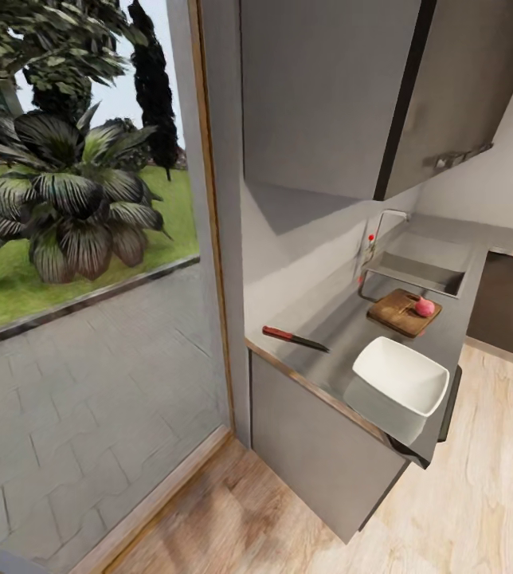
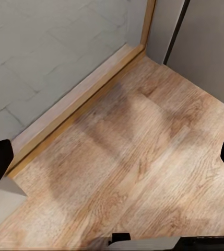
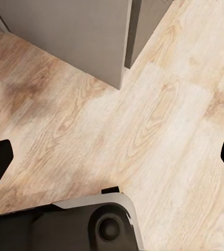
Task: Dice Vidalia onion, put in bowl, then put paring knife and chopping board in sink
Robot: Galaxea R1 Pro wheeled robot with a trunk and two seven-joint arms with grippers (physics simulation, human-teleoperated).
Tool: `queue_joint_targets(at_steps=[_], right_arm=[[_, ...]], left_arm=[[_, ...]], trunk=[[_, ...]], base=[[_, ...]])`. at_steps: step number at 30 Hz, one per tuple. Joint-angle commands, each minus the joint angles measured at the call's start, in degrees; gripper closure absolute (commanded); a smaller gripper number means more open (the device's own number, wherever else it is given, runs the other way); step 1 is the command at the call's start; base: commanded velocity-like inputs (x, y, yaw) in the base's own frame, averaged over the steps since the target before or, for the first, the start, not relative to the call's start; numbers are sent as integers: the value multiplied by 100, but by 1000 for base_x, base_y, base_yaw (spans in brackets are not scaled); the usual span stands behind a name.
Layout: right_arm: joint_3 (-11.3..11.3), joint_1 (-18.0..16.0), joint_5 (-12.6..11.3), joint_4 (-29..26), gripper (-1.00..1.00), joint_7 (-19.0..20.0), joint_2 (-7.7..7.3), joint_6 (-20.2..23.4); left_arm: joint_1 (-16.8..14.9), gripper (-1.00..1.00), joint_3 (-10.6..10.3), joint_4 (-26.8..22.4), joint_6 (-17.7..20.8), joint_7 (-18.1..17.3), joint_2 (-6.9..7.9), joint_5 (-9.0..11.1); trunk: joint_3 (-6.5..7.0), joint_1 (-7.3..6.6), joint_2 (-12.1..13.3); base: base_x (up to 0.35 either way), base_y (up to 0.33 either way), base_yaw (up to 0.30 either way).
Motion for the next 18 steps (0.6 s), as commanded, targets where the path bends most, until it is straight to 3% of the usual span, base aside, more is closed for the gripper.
queue_joint_targets(at_steps=[1,18], right_arm=[[29,2,-25,-9,-100,-19,-25,-4],[42,2,-30,-6,-100,-17,-40,6]], left_arm=[[-1,-100,-32,-1,-15,35,8,30],[-1,-100,-32,64,-24,42,0,30]], trunk=[[-9,4,-11],[-9,4,-11]], base=[[0,0,0],[-80,0,0]])
